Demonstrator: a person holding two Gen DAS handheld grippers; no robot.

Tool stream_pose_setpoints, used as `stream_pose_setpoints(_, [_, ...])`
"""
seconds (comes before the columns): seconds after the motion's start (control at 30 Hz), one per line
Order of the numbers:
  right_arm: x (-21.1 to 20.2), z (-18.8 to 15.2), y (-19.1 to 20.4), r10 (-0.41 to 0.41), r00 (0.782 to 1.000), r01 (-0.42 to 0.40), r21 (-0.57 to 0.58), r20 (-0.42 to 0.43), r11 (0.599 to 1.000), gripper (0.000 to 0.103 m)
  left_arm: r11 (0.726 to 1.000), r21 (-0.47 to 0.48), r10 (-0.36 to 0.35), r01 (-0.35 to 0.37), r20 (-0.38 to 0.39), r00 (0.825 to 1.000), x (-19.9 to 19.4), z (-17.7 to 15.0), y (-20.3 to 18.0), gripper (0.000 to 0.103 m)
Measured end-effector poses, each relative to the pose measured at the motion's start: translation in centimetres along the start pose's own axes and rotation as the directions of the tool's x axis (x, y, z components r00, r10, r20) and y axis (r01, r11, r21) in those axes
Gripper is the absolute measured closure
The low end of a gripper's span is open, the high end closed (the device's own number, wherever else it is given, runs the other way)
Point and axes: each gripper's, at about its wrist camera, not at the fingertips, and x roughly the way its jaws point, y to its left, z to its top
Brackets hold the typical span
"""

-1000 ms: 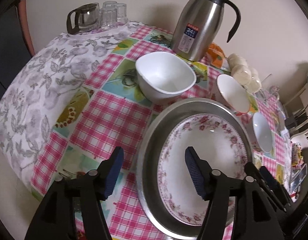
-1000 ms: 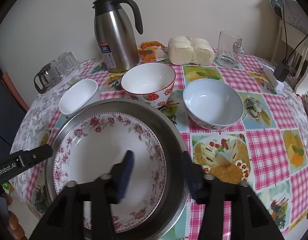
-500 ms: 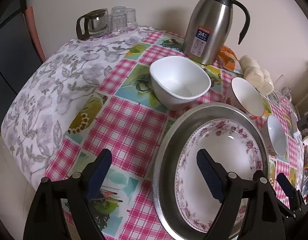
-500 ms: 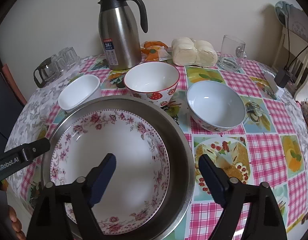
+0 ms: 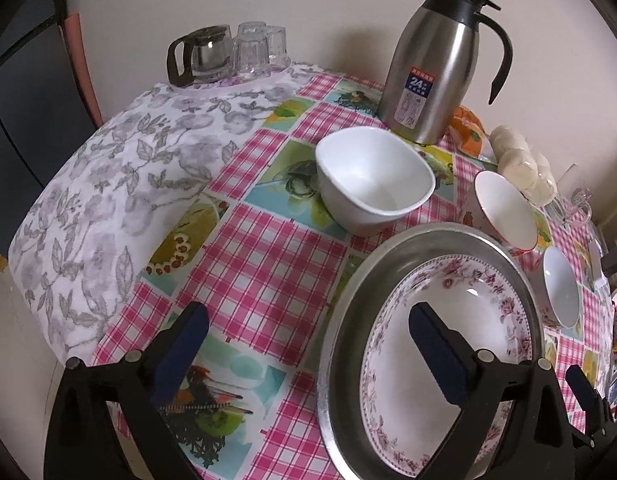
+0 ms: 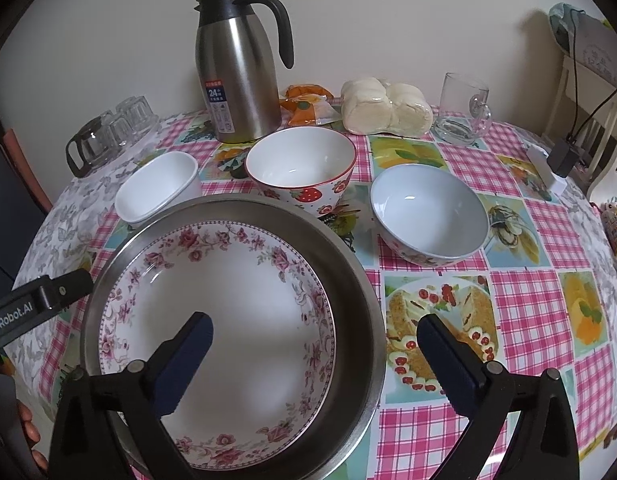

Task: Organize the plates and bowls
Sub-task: 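Move both grippers toward the red-rimmed strawberry bowl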

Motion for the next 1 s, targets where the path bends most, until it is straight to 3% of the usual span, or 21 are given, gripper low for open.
stream_pose_setpoints(0.47, [-0.1, 0.9, -1.3, 0.017, 0.999, -0.019, 0.044, 0.033, 0.999, 0.0, 0.993, 0.099, -0.082, 0.07, 0.122, 0.989, -0.2, 2.9, -3.2, 0.003])
stream_pose_setpoints(1.0, [1.2, 2.5, -3.4, 0.018, 0.999, -0.022, 0.089, 0.041, 0.996, 0.0, 0.957, 0.116, -0.276, 0.267, 0.076, 0.958, 1.4, 4.2, -6.3, 0.003])
